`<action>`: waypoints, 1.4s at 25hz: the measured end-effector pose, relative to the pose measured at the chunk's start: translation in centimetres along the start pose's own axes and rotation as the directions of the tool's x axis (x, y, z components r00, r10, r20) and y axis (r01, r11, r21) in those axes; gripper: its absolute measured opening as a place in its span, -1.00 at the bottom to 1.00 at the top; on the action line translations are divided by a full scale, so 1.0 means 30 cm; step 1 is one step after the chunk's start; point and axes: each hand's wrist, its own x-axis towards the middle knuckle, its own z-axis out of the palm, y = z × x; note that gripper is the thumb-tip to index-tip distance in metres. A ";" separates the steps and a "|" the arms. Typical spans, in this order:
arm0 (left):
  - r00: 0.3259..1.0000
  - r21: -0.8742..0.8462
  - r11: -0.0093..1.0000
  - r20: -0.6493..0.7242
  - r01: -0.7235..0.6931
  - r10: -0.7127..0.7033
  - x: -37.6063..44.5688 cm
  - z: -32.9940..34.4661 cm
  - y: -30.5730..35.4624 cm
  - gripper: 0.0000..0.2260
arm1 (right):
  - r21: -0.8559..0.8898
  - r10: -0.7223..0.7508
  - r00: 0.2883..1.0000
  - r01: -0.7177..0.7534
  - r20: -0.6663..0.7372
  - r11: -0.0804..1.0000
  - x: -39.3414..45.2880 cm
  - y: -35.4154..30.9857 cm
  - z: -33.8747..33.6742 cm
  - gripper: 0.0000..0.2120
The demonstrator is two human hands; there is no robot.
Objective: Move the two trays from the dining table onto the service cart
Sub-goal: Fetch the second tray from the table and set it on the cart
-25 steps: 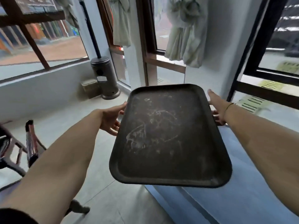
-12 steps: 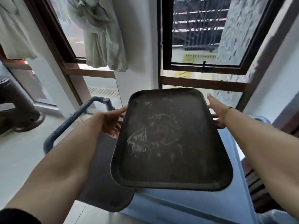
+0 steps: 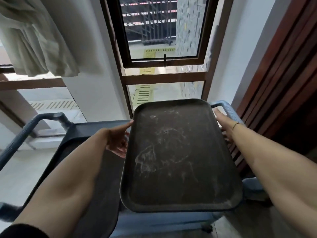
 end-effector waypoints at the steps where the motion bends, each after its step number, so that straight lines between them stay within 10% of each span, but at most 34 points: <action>1: 1.000 -0.010 1.000 0.016 0.014 -0.014 0.015 0.017 -0.006 -0.10 | -0.002 0.020 1.000 -0.020 0.010 1.000 0.010 0.022 -0.006 -0.42; 35: 0.967 -0.092 0.964 -0.016 0.251 -0.254 0.345 0.149 -0.232 -0.25 | -0.077 0.183 0.979 -0.190 -0.086 0.979 0.472 0.394 0.041 -0.07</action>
